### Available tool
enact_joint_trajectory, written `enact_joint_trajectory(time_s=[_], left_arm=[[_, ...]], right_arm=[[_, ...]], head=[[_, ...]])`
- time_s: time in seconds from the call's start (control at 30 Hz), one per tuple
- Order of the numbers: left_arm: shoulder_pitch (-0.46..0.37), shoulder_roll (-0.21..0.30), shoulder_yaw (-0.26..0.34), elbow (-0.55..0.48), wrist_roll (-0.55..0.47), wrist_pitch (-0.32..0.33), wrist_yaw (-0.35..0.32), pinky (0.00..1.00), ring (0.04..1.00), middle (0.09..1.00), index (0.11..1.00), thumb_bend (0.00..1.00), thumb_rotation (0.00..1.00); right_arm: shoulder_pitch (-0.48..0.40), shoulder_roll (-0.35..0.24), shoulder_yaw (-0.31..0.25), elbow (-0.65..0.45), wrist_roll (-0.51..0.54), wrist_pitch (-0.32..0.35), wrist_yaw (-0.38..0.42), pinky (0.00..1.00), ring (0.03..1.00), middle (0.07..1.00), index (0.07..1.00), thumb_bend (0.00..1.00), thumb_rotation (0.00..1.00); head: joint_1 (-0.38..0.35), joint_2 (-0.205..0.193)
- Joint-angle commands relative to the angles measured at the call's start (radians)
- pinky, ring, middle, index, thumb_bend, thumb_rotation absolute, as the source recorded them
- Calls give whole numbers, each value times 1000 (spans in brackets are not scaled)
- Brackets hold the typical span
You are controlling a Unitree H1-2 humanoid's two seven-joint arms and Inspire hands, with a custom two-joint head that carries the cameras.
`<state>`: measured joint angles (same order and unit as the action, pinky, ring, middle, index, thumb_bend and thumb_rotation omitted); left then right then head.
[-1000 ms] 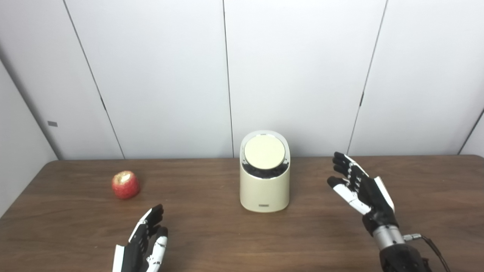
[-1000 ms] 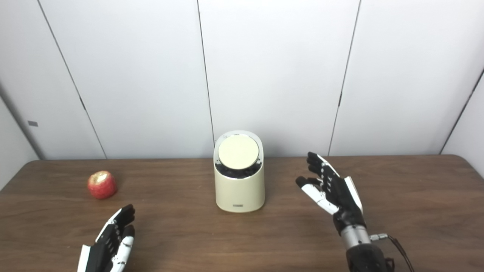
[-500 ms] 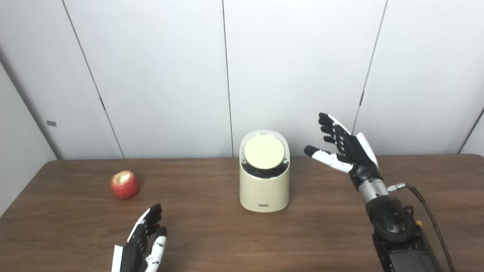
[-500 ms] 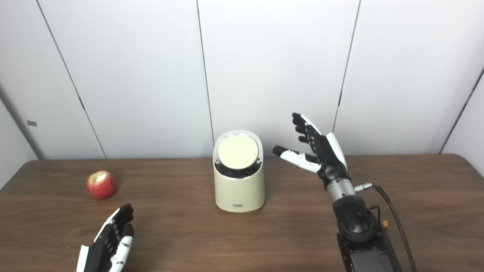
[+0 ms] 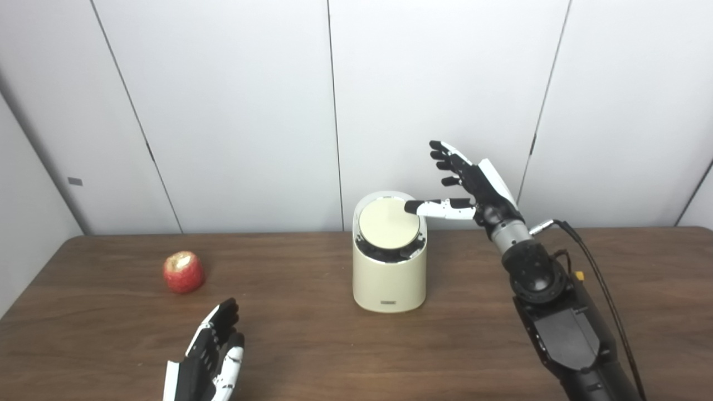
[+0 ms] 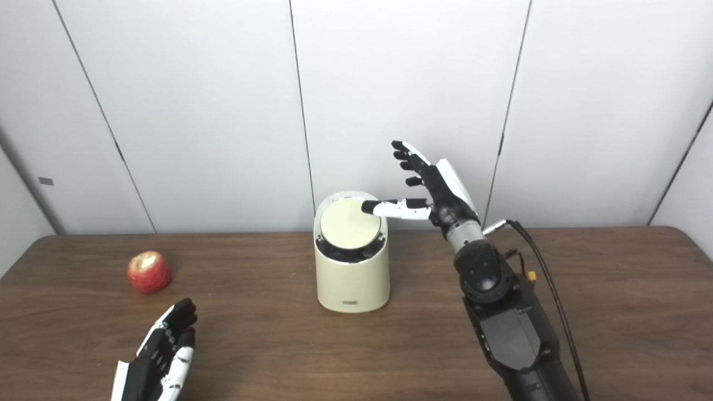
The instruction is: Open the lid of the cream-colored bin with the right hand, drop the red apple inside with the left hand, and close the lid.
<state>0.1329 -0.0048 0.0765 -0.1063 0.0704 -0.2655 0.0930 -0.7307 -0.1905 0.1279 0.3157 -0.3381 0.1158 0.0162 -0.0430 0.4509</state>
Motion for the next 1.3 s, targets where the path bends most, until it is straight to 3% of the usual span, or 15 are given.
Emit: enact_joint_trajectory(time_s=[0.0,0.13,0.27,0.63,0.9,1.27], left_arm=[[46,-32,-22,110,-13,-22,-2,856,860,861,868,378,549],[46,-33,-23,109,-21,-20,-6,863,863,862,868,386,565],[46,-34,-23,109,-27,-21,-7,859,866,866,872,390,566],[43,-38,-21,110,-27,-17,-4,860,860,858,869,403,562],[47,-33,-20,106,-26,-15,-7,866,865,861,864,416,561],[50,-32,-15,94,-24,-6,-9,850,860,858,859,414,562]], right_arm=[[-75,9,0,-13,-4,-7,-10,743,881,904,927,930,368],[-99,27,13,7,-24,15,-19,757,887,910,933,941,315],[-116,30,35,58,-37,-42,-34,810,900,908,931,957,267],[-143,36,73,185,-85,-128,-90,774,854,875,911,1000,231],[-120,14,104,181,-123,-141,-97,821,877,878,904,1000,211],[-92,-31,150,133,-197,-107,-72,766,861,874,913,1000,226]], head=[[0,1],[4,3],[8,5],[13,12],[9,16],[4,25]])
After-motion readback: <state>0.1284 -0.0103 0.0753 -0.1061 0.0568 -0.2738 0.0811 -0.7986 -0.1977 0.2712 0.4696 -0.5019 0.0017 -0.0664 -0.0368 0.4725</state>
